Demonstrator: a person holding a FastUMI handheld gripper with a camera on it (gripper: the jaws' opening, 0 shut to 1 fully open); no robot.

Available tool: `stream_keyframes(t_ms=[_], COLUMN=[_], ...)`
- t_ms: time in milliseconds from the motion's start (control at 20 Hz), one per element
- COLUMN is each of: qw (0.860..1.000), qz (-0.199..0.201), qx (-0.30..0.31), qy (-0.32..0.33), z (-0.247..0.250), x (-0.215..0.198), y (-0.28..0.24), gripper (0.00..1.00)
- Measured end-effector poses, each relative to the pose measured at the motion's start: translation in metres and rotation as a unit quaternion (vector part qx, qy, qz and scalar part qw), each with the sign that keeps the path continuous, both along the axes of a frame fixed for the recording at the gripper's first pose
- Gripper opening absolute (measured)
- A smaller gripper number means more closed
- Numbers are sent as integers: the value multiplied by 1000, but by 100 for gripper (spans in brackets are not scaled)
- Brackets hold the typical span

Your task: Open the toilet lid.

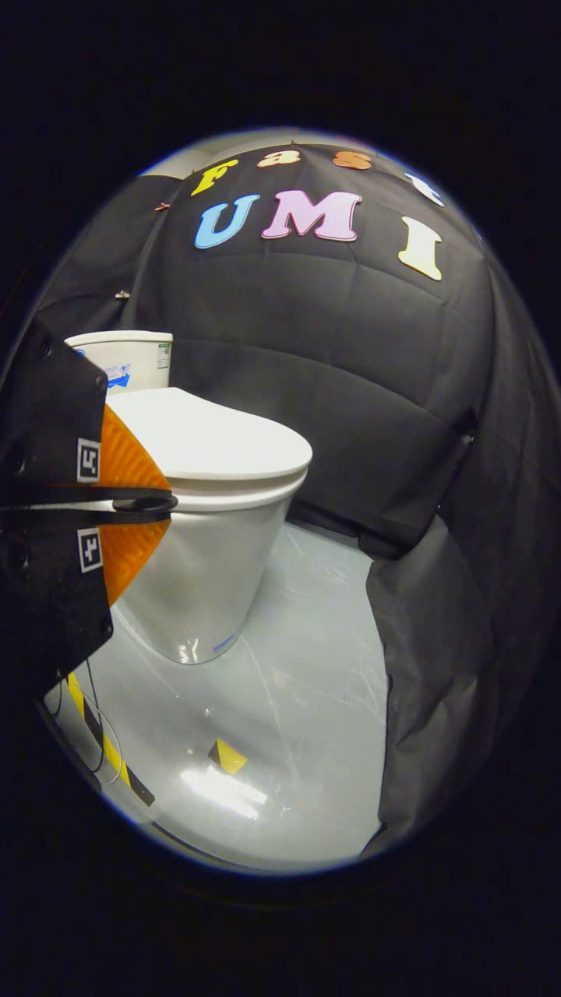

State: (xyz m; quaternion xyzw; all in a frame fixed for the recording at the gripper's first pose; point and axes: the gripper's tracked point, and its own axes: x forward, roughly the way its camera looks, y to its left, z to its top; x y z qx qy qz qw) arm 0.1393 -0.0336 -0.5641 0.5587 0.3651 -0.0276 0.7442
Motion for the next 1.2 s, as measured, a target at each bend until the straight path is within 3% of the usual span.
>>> stream_keyframes(t_ms=[300,550,900,1200], qw=[1000,994,991,981], qz=[-4,10,15,33], qx=[-26,-104,-114,-168], qy=[-10,-15,-62,-96], z=[38,70,143,207], x=[3,11,19,26], y=[3,12,29,65], gripper=[5,5,5,5])
